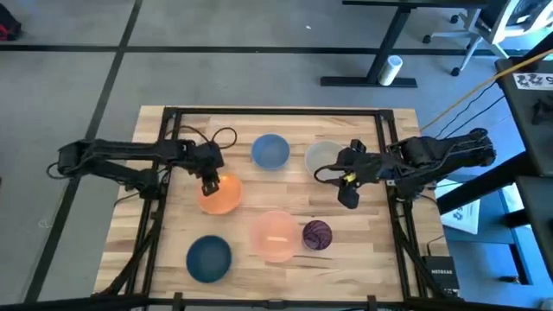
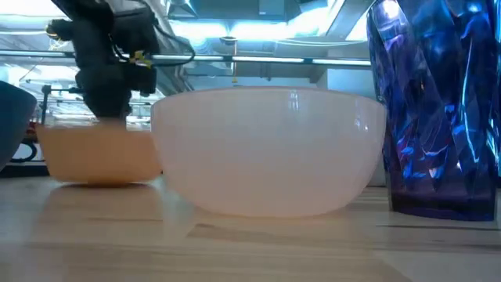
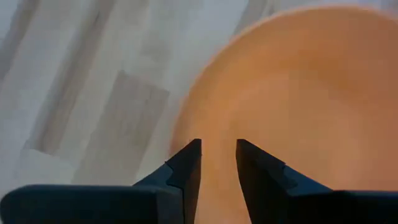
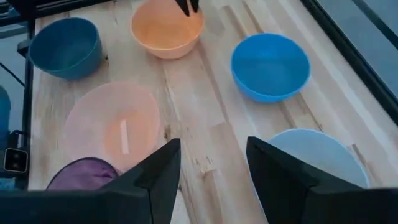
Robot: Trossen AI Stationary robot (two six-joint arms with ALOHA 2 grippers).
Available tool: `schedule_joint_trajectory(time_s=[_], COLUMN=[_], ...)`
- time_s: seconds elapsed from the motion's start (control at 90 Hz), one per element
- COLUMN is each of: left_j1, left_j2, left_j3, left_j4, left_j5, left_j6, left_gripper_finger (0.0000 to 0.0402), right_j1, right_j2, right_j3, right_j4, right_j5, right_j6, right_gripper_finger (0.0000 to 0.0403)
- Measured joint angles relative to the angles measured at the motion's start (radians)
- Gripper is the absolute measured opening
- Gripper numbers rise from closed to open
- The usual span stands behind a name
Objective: Nest bowls inside each other
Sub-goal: Stack the orange bowl on top of the light orange bowl
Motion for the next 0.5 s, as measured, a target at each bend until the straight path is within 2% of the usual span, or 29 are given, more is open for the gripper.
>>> schedule_joint_trajectory(time_s=[0.1, 0.233, 0.5], left_j1=[-0.001, -0.006, 0.058], left_j2=[-0.006, -0.012, -0.01], left_j3=[0.002, 0.041, 0.125], left_j4=[0.047, 0.03, -0.029], left_j5=[-0.004, 0.046, -0.013], left_j6=[0.016, 0.023, 0.173], left_gripper_finger=[0.0084, 0.0084, 0.0084], right_j1=[0.0, 0.0, 0.0], right_j2=[0.0, 0.0, 0.0], right_j3=[0.0, 0.0, 0.0], right_j4=[0.0, -0.001, -0.002], right_j5=[0.0, 0.0, -0.001], right_j6=[0.012, 0.014, 0.014], right_gripper_finger=[0.017, 0.017, 0.017])
